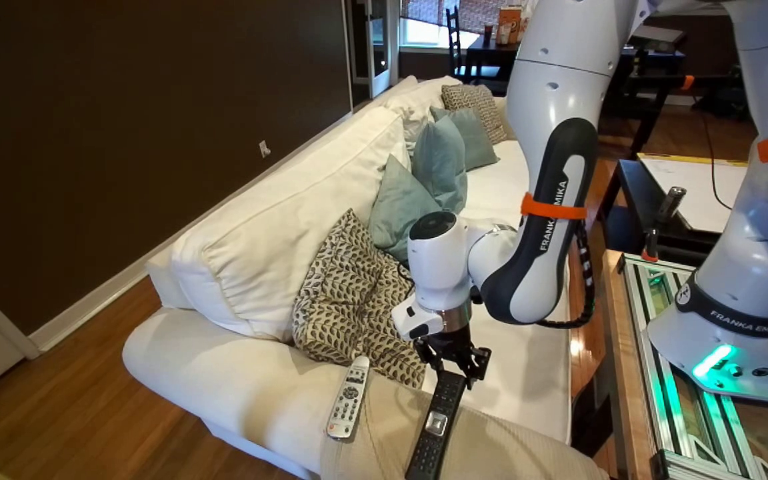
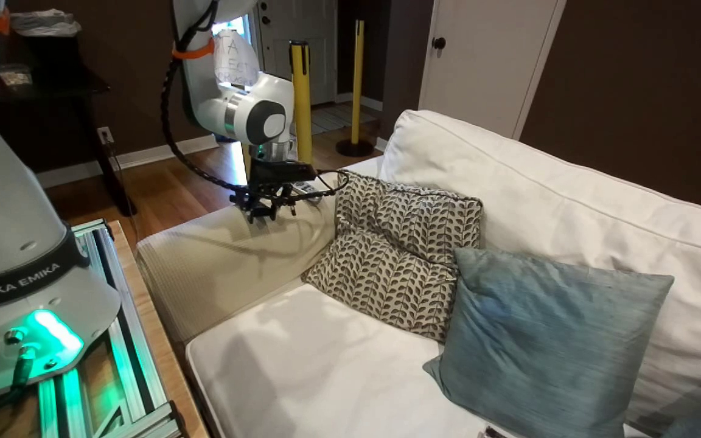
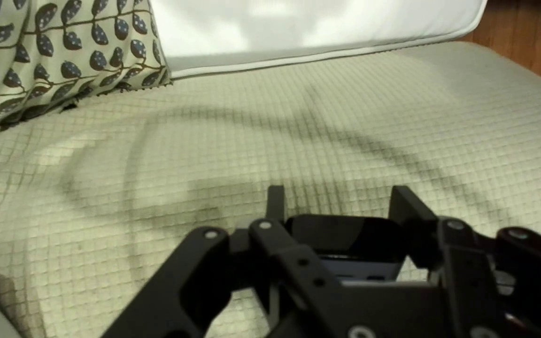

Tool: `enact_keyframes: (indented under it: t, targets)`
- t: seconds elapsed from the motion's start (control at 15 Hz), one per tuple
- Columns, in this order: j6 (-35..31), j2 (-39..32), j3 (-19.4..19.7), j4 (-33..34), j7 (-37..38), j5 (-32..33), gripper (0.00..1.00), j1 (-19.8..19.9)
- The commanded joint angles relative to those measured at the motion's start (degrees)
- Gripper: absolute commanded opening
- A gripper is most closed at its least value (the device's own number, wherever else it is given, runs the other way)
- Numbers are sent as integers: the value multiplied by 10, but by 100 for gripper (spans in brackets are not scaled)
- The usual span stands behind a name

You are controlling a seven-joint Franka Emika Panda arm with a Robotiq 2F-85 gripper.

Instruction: Put the black remote upright

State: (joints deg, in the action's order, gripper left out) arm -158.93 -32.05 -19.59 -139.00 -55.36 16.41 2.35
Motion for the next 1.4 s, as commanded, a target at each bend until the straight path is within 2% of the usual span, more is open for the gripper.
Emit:
enact_keyframes:
  t: [0.0, 0.07, 0.13, 0.27, 0.33, 0.53, 0.87, 1.33]
  targets:
    - [-8, -10, 28, 11, 11, 0, 33, -32]
    - [-7, -11, 29, 12, 10, -1, 83, -34]
    - [-7, -13, 31, 13, 9, 0, 84, -36]
    - [-6, -15, 32, 15, 8, -3, 97, -37]
    - [-6, -15, 32, 16, 8, -3, 100, -37]
    - [-5, -6, 28, 12, 6, -5, 100, -34]
    - [17, 41, -15, -4, -8, -31, 100, -15]
    - [88, 140, -75, -21, -20, -124, 100, -12]
